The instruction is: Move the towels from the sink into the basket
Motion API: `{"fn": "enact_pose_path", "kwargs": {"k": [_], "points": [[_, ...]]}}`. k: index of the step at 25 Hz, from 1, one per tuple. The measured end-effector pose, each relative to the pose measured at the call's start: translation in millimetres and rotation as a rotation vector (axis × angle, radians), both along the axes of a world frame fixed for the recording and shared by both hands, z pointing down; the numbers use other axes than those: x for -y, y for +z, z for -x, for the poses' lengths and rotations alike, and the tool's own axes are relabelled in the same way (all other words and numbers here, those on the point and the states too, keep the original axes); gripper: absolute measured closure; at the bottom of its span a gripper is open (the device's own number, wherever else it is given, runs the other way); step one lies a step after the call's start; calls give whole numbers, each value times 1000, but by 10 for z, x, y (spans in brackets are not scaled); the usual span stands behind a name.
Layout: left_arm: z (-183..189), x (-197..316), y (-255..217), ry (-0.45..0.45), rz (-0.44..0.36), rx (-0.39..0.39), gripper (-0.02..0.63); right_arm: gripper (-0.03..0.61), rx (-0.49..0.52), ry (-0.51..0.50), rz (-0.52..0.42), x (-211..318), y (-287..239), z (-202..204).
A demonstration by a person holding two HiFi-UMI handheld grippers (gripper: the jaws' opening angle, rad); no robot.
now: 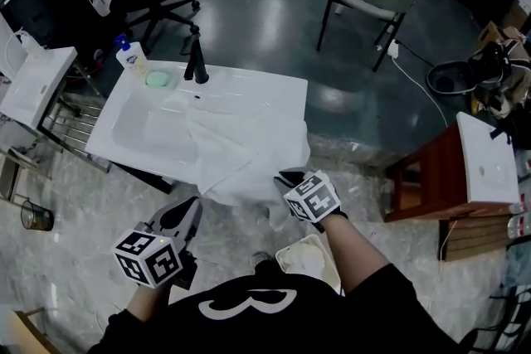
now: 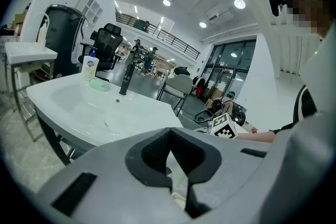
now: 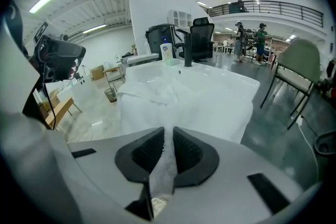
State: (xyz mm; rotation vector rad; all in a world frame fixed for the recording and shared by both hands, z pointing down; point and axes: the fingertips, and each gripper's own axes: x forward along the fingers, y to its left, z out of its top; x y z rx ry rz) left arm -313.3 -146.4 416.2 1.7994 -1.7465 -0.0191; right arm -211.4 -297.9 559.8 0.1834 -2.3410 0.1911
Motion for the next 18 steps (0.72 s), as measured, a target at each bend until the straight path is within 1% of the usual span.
{"fn": "enact_pose_path", "kwargs": {"k": [2,7,14,18], "points": [[25,-28,8,-2,-2,-8,607,529,8,26,-2,20,-17,13],[-31,-152,94,-12,12,-57,608,534,8,80,7,-3,-10,-27],[2,-335,74,-11,13,-51,608,535,40,145,-31,17,-99,-39],[26,-449,39,-14,5,-42,607,537,88,193,-20,5,-251,-82]]}}
